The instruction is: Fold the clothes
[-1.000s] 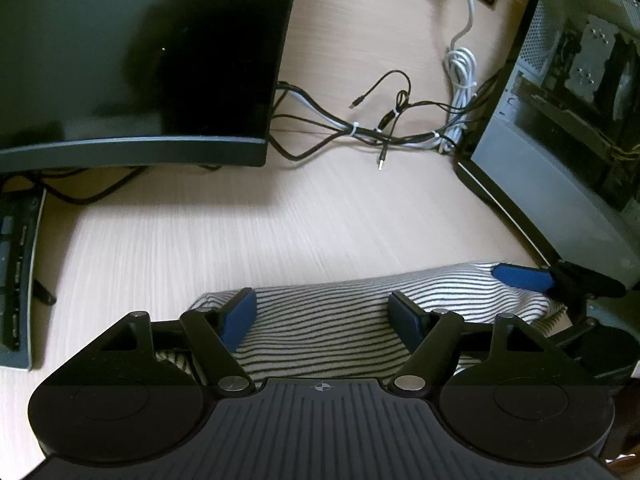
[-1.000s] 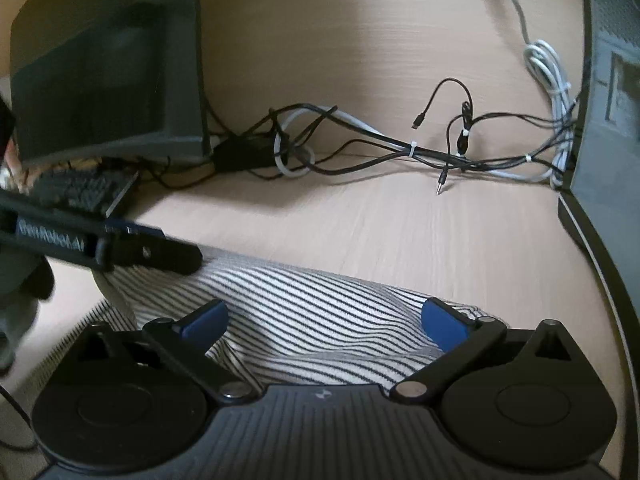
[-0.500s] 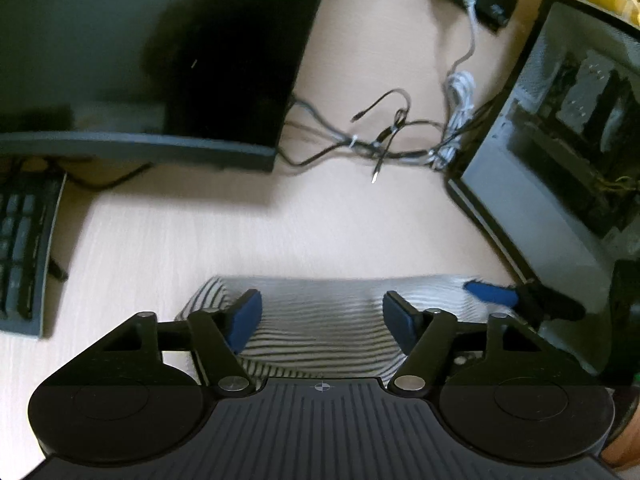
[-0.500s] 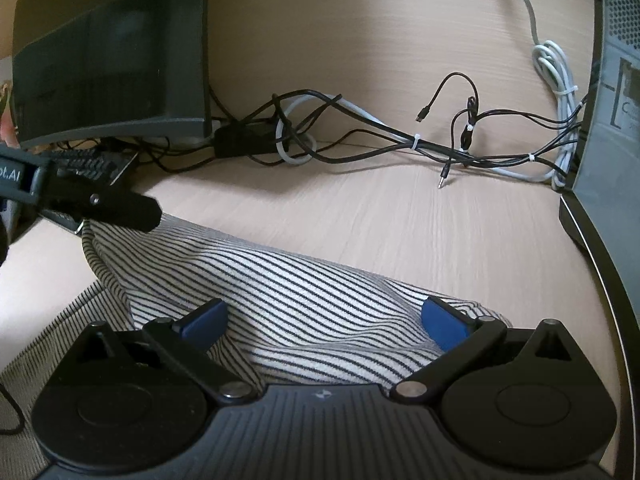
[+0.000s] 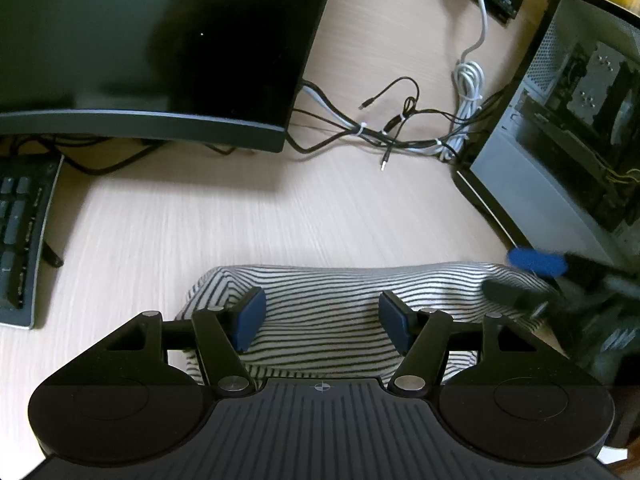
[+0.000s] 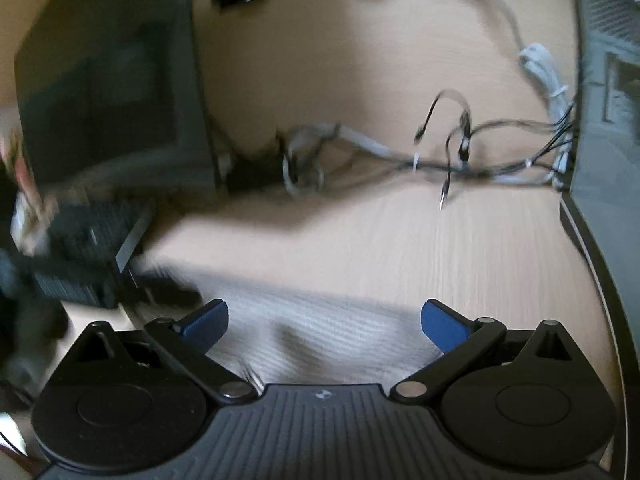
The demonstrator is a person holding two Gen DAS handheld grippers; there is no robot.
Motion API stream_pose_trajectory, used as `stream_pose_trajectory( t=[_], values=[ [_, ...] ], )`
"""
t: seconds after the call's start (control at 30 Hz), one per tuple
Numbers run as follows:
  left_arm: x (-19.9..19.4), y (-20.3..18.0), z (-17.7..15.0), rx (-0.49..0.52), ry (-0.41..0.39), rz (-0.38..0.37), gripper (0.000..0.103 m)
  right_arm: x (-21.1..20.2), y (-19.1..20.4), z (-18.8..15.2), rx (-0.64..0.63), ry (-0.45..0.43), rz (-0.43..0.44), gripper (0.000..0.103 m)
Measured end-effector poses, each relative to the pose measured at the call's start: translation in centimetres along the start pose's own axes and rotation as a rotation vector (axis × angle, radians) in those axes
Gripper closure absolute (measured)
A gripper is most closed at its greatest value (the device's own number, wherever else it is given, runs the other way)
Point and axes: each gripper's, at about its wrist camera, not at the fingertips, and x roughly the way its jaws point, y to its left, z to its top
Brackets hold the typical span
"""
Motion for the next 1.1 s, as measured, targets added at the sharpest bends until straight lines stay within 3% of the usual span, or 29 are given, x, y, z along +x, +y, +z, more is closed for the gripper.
stream_pose_trajectory(
  t=[0.03,0.1,0.2,0.47,0.63,0.73,0.83,0.9,1.1],
  values=[
    [0.0,-0.1,0.0,0.002,0.000,-0.001,0.032,-0.4,-0.1,0.4,0.008,-0.022,-0.003,0.001],
    [0.1,-0.2,-0.1,0.006,-0.002,-0.002,0.030,-0.6,-0.3,0.6,0.006,-0.027,-0.023,0.021],
    [0.0,-0.2,0.0,0.003,-0.003,-0.004,0.029,1.2,-1.1,-0.5,0.039,0.083,-0.051,0.043],
    [-2.7,-1.0,0.6,0.004,-0.023,0.000,0.040,1.6,-0.8,-1.9,0.003,0.102,-0.070,0.043],
    [-1.5,0.4,-0.4,-0.044,0.017,0.022,0.052,1.2,-0.8,-1.9,-0.009,0.117,-0.061,0.043],
    [-1.1,0.4,-0.4,-0.045,0.005,0.027,0.052,1.0,-0.7,-1.6,-0.036,0.140,-0.053,0.043],
    [-1.0,0.2,-0.6,-0.036,-0.001,0.036,0.052,0.9,-0.7,-0.5,-0.060,0.166,-0.048,0.053],
    [-1.1,0.1,-0.7,-0.038,-0.002,0.039,0.052,0.8,-0.7,0.9,-0.056,0.163,-0.026,0.067],
    [-1.3,0.1,-0.8,-0.046,0.001,0.050,0.052,2.9,1.3,3.8,-0.115,0.129,0.077,0.067]
  ],
)
